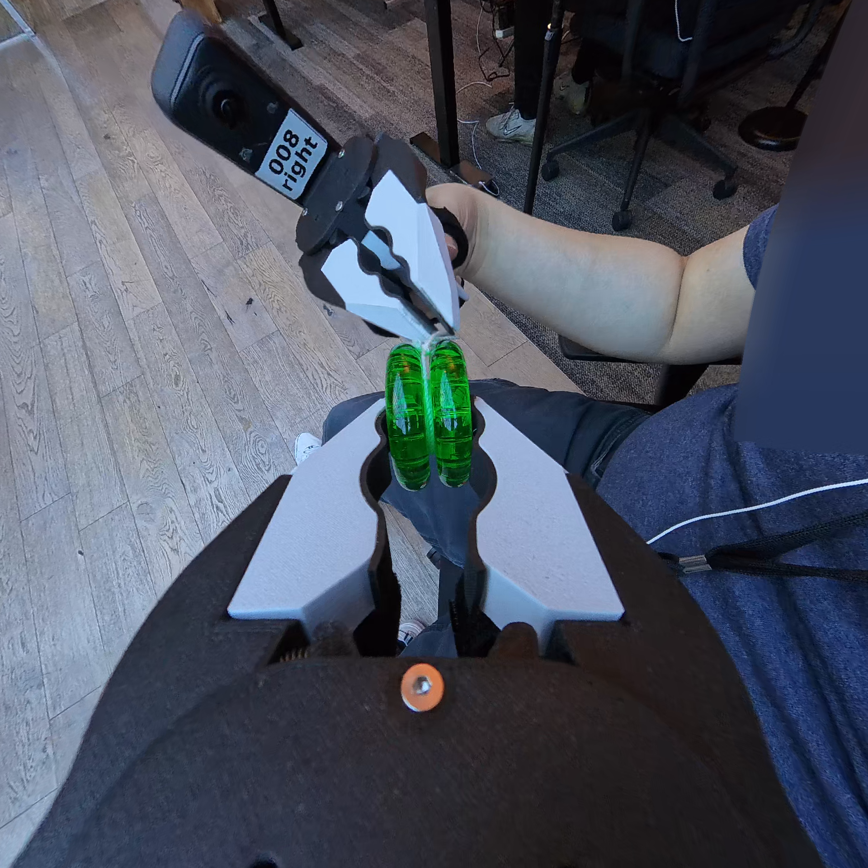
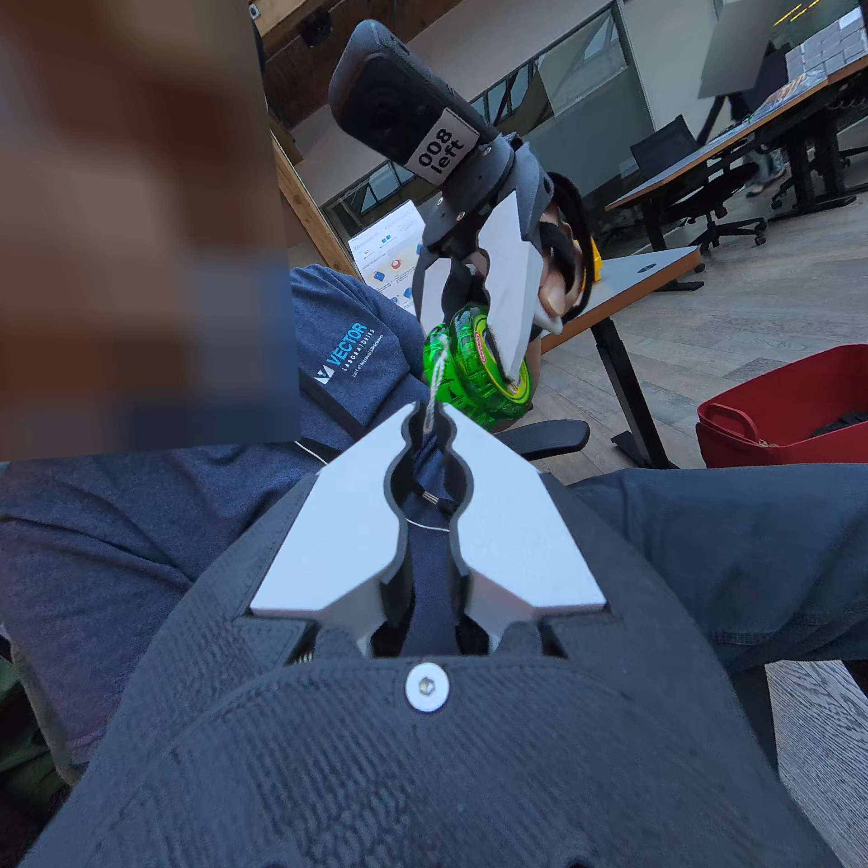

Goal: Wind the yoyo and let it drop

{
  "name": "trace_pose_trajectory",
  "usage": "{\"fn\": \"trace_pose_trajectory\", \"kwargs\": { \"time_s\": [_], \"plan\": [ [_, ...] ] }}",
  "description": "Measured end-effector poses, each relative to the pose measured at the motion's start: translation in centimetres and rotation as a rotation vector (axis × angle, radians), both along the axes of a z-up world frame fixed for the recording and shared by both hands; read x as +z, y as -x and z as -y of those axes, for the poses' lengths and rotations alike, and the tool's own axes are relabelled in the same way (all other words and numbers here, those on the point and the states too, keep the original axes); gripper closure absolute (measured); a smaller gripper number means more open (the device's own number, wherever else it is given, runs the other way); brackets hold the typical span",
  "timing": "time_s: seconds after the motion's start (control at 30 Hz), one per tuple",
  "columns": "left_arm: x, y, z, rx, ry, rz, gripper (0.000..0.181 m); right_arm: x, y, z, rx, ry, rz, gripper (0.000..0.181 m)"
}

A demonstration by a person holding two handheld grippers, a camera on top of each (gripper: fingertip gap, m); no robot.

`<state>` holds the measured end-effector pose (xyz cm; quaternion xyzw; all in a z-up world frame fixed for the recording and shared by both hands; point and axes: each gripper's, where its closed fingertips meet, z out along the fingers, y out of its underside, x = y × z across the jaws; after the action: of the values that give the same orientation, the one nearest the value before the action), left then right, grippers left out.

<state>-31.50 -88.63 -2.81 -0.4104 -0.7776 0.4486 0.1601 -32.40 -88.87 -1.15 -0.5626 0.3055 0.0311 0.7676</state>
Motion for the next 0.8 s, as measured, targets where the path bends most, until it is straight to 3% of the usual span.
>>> {"fn": "trace_pose_trajectory", "kwargs": {
  "time_s": [0.07,0.43,0.8],
  "plan": [
    [0.0,-0.2,0.1,0.011,-0.005,-0.009,0.153,0.3,0.0,0.1,0.000,-0.022,-0.001,0.172],
    [-0.1,-0.4,0.3,0.021,-0.007,-0.010,0.153,-0.6,-1.0,0.8,-0.096,0.050,-0.022,0.181],
    [-0.2,-0.4,0.4,0.021,-0.010,-0.005,0.154,-0.1,-0.9,0.9,-0.073,-0.006,-0.023,0.180]
  ]
}}
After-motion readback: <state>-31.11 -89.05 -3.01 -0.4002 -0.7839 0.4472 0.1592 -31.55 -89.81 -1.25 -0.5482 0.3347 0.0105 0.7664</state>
